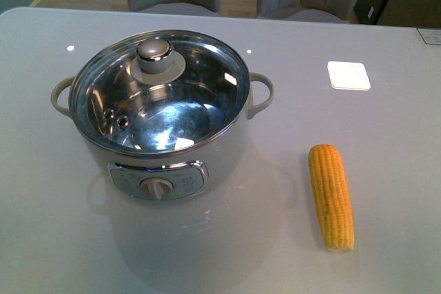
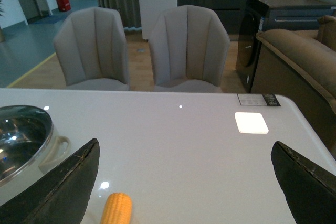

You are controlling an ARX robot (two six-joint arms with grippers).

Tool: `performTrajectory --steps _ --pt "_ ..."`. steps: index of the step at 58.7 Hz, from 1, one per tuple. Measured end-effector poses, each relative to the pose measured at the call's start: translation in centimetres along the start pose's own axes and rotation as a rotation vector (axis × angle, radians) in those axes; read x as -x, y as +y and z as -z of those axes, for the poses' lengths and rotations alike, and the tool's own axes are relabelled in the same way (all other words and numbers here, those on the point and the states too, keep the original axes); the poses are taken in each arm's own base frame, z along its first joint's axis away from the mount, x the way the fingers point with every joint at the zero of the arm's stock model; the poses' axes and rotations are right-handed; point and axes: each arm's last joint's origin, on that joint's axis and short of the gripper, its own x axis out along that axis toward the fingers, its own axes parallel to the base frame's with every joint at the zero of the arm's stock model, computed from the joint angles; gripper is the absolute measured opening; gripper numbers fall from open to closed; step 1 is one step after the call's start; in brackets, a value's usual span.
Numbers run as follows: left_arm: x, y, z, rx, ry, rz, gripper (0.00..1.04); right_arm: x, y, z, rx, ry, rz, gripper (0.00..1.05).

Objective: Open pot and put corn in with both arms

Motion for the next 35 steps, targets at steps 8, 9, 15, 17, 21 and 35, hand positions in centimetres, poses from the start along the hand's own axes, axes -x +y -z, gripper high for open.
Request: performTrajectory --steps 8,9,15,17,21,35 --pt "0.0 0.0 0.0 0.0 0.0 0.0 0.98 0.0 0.0 0.0 0.0 0.0 0.0 0.96" --pt "0.0 0.0 0.0 0.0 0.0 0.0 0.98 0.0 0.0 0.0 0.0 0.0 0.0 0.96" --pt "0.0 0.0 0.0 0.0 0.0 0.0 0.98 0.0 0.0 0.0 0.0 0.0 0.0 0.96" --pt "0.0 0.0 0.0 0.0 0.0 0.0 0.98 0.0 0.0 0.0 0.0 0.0 0.0 0.96" --pt "0.0 0.0 0.0 0.0 0.0 0.0 0.98 0.0 0.0 0.0 0.0 0.0 0.0 0.96" --pt "0.0 0.0 0.0 0.0 0.0 0.0 0.98 0.0 0.0 0.0 0.0 0.0 0.0 0.96"
